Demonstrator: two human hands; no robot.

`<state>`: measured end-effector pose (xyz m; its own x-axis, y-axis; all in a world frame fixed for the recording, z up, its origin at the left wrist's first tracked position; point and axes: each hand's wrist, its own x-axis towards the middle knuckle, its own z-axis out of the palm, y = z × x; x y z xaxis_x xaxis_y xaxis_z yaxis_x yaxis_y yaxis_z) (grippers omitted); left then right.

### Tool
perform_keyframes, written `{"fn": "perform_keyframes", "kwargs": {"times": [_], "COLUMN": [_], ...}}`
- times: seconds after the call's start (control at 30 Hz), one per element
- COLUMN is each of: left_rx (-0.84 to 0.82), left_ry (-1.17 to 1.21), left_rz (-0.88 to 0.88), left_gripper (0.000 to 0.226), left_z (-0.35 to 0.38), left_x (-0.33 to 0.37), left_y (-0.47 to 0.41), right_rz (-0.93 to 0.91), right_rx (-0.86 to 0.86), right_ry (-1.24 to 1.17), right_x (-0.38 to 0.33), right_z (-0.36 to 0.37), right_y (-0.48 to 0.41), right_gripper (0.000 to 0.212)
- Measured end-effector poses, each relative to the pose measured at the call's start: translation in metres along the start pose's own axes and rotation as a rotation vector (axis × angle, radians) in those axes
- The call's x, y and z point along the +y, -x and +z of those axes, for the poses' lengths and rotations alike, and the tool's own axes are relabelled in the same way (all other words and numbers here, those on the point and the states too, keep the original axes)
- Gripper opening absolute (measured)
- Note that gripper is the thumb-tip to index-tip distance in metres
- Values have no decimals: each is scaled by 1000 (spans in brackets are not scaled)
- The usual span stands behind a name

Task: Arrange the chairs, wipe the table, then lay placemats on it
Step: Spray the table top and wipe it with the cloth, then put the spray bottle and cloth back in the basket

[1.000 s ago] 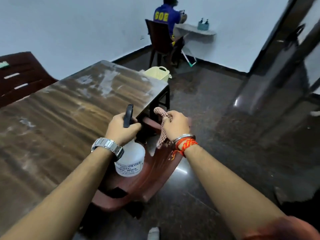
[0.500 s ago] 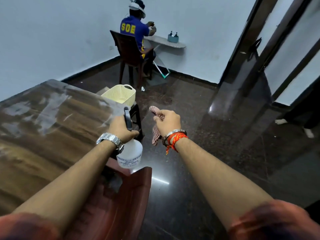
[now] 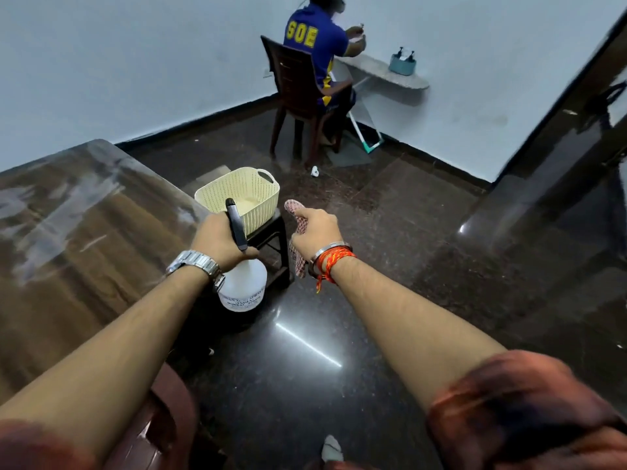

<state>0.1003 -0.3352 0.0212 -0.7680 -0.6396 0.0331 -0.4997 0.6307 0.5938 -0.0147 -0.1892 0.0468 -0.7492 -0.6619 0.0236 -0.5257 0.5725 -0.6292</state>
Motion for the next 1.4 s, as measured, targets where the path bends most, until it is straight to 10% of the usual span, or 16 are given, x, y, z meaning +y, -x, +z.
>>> {"fn": "perform_keyframes", "kwargs": {"times": [0.77,1.4], "left_rx": [116,57], "left_ry": [136,180], "left_rz": [-332,-862], "left_gripper": [39,59], "left_z": [33,140], "left_x": [-79,-186], "left_y": [-324,-426], "right_rz": [-43,-247], "right_rx": [-240,-808], "right_ry": [35,213], "right_x": [43,104], "right_z": [115,272], "right_y": [-394,-568], "right_gripper": [61,50]}}
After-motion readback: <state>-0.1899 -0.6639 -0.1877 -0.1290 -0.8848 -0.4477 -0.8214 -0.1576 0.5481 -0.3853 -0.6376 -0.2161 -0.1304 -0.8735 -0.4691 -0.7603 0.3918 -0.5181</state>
